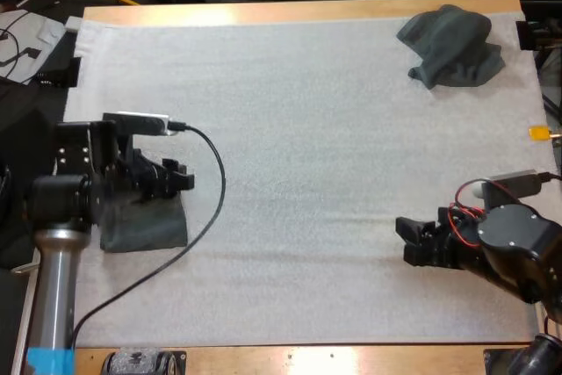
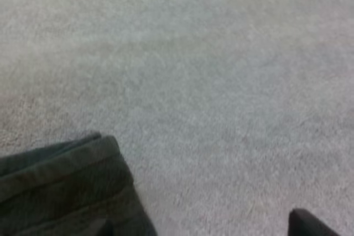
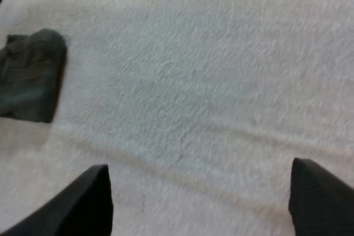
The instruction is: Pick towel from pile, fold and stack
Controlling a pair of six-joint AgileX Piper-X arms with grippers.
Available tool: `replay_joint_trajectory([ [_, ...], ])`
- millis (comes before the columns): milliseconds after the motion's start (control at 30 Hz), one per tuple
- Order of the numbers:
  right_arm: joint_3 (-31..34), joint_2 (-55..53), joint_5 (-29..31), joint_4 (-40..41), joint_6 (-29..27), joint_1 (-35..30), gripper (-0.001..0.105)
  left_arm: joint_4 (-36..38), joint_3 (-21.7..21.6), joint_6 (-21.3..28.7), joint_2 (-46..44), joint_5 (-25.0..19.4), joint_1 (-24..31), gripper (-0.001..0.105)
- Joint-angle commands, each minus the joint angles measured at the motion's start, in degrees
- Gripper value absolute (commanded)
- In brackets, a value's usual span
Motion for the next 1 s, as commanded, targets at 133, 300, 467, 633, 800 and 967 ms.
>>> replay_joint_trajectory([
  [133, -0.20, 2.49, -0.61, -3.62, -4.77, -5.95, 0.064, 2.98, -0.26, -0.07, -4.36, -1.65, -1.56, 0.060],
  [300, -0.13, 4.18, -3.48, -5.82, -8.46, -15.33, 0.064, 3.50, -0.32, 0.45, -6.26, -1.69, -1.55, 0.060],
  [467, -0.12, 4.71, -5.23, -6.10, -12.91, -26.83, 0.064, 4.35, -0.35, 1.07, -8.04, -2.11, -1.50, 0.060],
  [633, -0.24, 4.00, -5.62, -4.10, -17.01, -36.30, 0.064, 4.90, -0.28, 1.61, -9.13, -2.66, -1.49, 0.060],
  [800, -0.30, 1.76, -5.71, -0.53, -21.81, -43.67, 0.064, 5.14, -0.34, 2.11, -10.33, -3.04, -1.42, 0.060],
  [967, -0.32, -0.26, -4.29, -0.41, -23.54, -45.55, 0.064, 4.93, -0.21, 1.92, -11.41, -2.60, -1.64, 0.060],
])
